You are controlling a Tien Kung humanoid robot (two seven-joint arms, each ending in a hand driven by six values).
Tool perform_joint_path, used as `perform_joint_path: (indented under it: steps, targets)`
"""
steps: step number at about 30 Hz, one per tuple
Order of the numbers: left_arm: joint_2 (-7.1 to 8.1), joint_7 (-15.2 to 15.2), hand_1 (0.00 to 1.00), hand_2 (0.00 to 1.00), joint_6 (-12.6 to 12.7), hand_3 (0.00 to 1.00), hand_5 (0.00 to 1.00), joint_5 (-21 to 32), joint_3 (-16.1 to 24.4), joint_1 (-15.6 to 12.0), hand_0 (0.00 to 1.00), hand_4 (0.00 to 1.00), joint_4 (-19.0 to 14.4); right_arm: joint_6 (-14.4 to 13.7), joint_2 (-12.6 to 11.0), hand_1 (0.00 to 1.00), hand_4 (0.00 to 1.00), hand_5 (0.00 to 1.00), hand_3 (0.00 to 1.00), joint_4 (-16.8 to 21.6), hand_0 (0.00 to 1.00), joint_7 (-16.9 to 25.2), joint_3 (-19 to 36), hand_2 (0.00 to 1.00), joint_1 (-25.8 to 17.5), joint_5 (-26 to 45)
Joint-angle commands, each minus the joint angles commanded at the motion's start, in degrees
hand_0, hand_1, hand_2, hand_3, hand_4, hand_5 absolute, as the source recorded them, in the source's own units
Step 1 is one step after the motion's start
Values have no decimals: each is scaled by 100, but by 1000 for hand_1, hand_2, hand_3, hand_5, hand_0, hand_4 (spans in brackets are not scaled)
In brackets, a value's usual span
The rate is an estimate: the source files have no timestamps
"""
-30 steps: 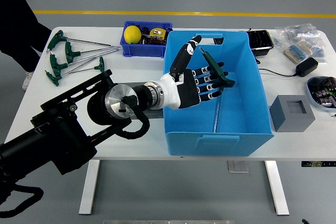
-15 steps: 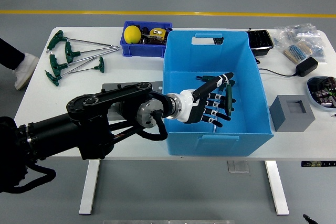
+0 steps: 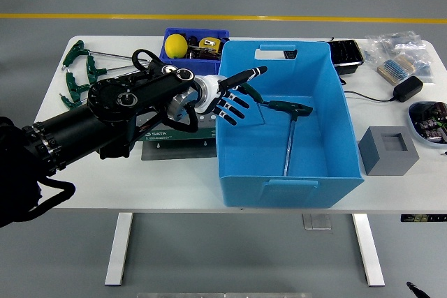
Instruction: Lift tool from toolbox,place it in box,lift tool from toolbox,place it in box
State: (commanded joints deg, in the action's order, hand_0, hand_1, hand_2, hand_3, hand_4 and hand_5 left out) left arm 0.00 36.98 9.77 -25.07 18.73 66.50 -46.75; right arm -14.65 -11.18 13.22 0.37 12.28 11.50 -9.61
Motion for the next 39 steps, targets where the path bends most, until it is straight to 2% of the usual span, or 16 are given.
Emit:
perform_joint_path:
  steps: [8, 17, 19, 21, 22, 27, 28, 31, 33, 34, 36, 39]
  targets:
    - [0, -194, 557, 737, 132, 930, 998, 25, 246, 34, 383, 998, -354, 4, 6, 632, 829, 745, 573, -7, 667, -28, 46, 705, -11, -81]
    - [0, -298, 559, 725, 153, 918, 998, -73, 588, 199, 371, 998, -1099, 10, 22, 634, 827, 745, 573, -14, 667, -69, 87, 704, -27, -153]
    - [0, -289, 559, 725, 164, 918, 998, -122, 658, 183, 371, 998, -1230, 9, 27, 634, 827, 745, 573, -15, 667, -67, 83, 704, -35, -131]
    - [0, -325, 559, 725, 290, 918, 998, -320, 816, 87, 371, 998, -1441, 7, 35, 634, 827, 745, 573, -18, 667, -58, 69, 704, -47, -84]
    - [0, -352, 556, 714, 346, 867, 998, -397, 877, 42, 362, 998, -1517, 7, 38, 635, 827, 746, 573, -19, 669, -56, 67, 704, -49, -74]
    - [0, -844, 556, 714, 666, 867, 998, -846, 1610, -534, 362, 998, -2295, 5, 60, 635, 827, 746, 573, -23, 669, -12, -12, 704, -72, 82]
    - [30, -972, 555, 704, 743, 829, 998, -865, 1781, -673, 396, 984, -2470, 6, 64, 638, 827, 746, 572, -25, 668, -7, -18, 704, -74, 101]
    - [195, -1434, 555, 704, 925, 829, 998, -811, 2346, -1139, 396, 984, -3021, 6, 73, 638, 827, 746, 572, -31, 668, 5, -26, 704, -87, 118]
    - [309, -1862, 555, 704, 1001, 829, 998, -694, 2774, -1529, 396, 984, -3380, 7, 80, 638, 827, 746, 572, -34, 668, 17, -41, 704, -100, 142]
    - [350, -2026, 637, 773, 983, 801, 998, -634, 2923, -1675, 539, 997, -3498, 7, 83, 638, 827, 746, 572, -35, 668, 17, -41, 704, -104, 148]
    - [444, -2503, 637, 773, 694, 801, 998, -438, 3313, -2110, 539, 997, -3729, 5, 92, 638, 827, 746, 572, -39, 668, 33, -67, 704, -119, 188]
    - [499, -3100, 637, 773, 475, 801, 998, -319, 3825, -2722, 539, 997, -4015, 3, 104, 638, 827, 746, 572, -43, 668, 55, -107, 704, -133, 259]
